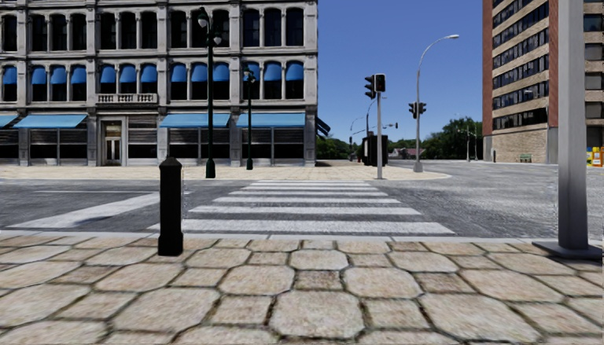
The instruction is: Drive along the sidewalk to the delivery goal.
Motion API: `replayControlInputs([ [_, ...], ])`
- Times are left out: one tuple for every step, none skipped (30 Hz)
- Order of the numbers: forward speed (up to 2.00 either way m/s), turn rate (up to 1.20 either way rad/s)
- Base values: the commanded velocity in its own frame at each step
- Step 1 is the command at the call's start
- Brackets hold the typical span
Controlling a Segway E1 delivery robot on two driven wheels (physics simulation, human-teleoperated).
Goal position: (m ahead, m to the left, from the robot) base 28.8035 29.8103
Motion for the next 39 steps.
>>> replayControlInputs([
  [2.0,0.0],
  [2.0,0.0],
  [2.0,0.0],
  [2.0,0.0],
  [2.0,0.0],
  [2.0,0.0],
  [2.0,0.0],
  [2.0,0.0],
  [2.0,0.0],
  [2.0,-0.1],
  [2.0,-0.27],
  [2.0,-0.39],
  [2.0,-0.39],
  [2.0,-0.43],
  [2.0,-0.44],
  [2.0,-0.4],
  [2.0,-0.12],
  [2.0,0.0],
  [2.0,0.0],
  [2.0,0.0],
  [2.0,0.0],
  [2.0,0.0],
  [2.0,0.0],
  [2.0,0.0],
  [2.0,0.0],
  [2.0,0.0],
  [2.0,0.0],
  [2.0,0.0],
  [2.0,0.0],
  [2.0,0.0],
  [2.0,0.0],
  [2.0,0.0],
  [2.0,0.0],
  [2.0,0.0],
  [2.0,0.0],
  [2.0,0.0],
  [2.0,0.0],
  [2.0,0.0],
  [2.0,0.0],
])
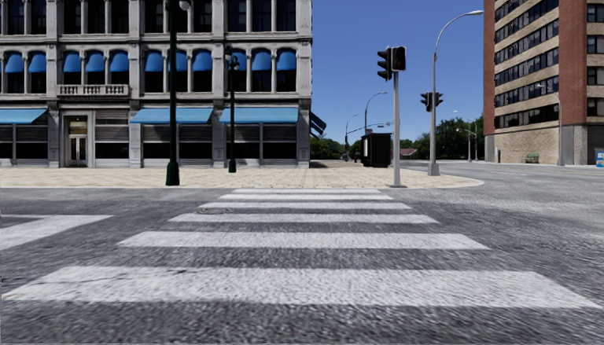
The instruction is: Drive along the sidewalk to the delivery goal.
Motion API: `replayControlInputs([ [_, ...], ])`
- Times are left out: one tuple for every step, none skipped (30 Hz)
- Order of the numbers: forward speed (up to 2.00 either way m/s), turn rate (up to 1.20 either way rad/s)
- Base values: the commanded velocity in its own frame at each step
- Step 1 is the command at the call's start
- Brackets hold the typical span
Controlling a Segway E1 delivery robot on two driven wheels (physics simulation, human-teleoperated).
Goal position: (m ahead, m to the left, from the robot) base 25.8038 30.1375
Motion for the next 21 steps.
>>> replayControlInputs([
  [2.0,0.0],
  [2.0,0.0],
  [2.0,0.0],
  [2.0,0.0],
  [2.0,0.0],
  [2.0,0.0],
  [2.0,0.0],
  [2.0,0.0],
  [2.0,0.0],
  [2.0,0.0],
  [2.0,0.0],
  [2.0,0.0],
  [2.0,0.0],
  [2.0,0.0],
  [2.0,0.0],
  [2.0,0.0],
  [2.0,0.0],
  [2.0,0.0],
  [2.0,0.0],
  [2.0,0.0],
  [2.0,0.0],
])
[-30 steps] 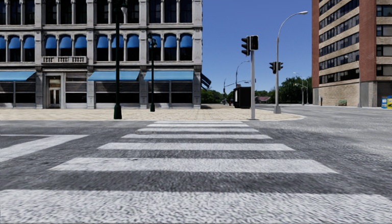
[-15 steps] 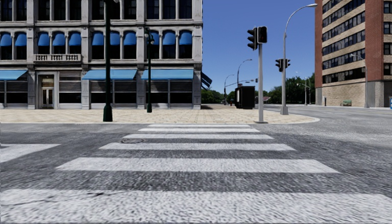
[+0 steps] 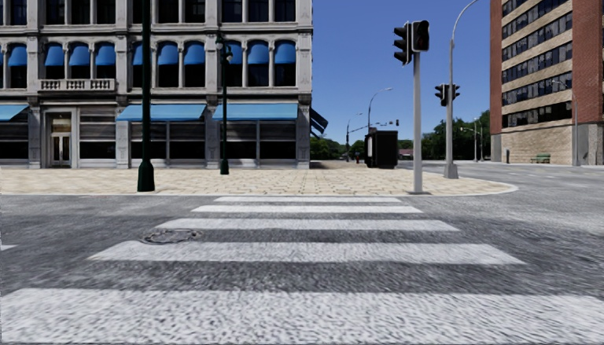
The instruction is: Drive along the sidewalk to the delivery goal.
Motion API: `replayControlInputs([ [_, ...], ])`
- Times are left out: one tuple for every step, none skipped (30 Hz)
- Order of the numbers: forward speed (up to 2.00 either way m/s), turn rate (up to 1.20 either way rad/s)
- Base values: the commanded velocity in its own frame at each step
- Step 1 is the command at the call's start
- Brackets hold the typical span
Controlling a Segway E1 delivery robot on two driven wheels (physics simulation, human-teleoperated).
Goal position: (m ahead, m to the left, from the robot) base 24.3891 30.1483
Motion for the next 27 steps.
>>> replayControlInputs([
  [2.0,0.0],
  [2.0,0.0],
  [2.0,0.0],
  [2.0,0.0],
  [2.0,0.0],
  [2.0,0.0],
  [2.0,0.0],
  [2.0,0.0],
  [2.0,0.0],
  [2.0,0.0],
  [2.0,0.0],
  [2.0,0.0],
  [2.0,0.0],
  [2.0,0.0],
  [2.0,0.0],
  [2.0,0.0],
  [2.0,0.0],
  [2.0,0.0],
  [2.0,0.0],
  [2.0,0.0],
  [2.0,0.0],
  [2.0,0.0],
  [2.0,0.0],
  [2.0,0.0],
  [2.0,0.0],
  [2.0,0.0],
  [2.0,0.0],
])
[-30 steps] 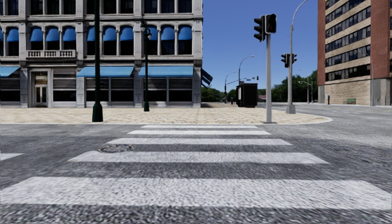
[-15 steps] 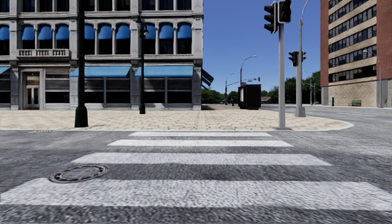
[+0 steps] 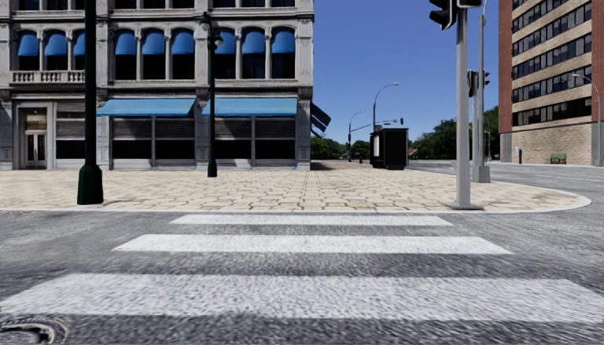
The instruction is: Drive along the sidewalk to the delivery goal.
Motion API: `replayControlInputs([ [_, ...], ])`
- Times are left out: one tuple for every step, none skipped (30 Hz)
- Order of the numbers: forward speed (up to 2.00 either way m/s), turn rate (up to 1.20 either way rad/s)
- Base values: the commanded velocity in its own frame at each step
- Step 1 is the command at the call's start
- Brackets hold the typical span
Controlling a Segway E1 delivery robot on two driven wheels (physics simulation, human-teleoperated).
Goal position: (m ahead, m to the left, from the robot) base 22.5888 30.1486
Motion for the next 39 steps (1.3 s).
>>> replayControlInputs([
  [2.0,0.0],
  [2.0,0.0],
  [2.0,0.0],
  [2.0,0.0],
  [2.0,0.0],
  [2.0,0.0],
  [2.0,0.0],
  [2.0,0.0],
  [2.0,0.0],
  [2.0,0.0],
  [2.0,0.0],
  [2.0,0.0],
  [2.0,0.0],
  [2.0,0.0],
  [2.0,0.0],
  [2.0,0.0],
  [2.0,0.0],
  [2.0,0.0],
  [2.0,0.0],
  [2.0,0.0],
  [2.0,0.0],
  [2.0,0.0],
  [2.0,0.0],
  [2.0,0.0],
  [2.0,0.0],
  [2.0,0.0],
  [2.0,0.0],
  [2.0,0.0],
  [2.0,0.0],
  [2.0,0.0],
  [2.0,0.0],
  [2.0,0.0],
  [2.0,0.0],
  [2.0,0.01],
  [2.0,0.04],
  [2.0,0.09],
  [2.0,0.11],
  [2.0,0.11],
  [2.0,0.13],
])
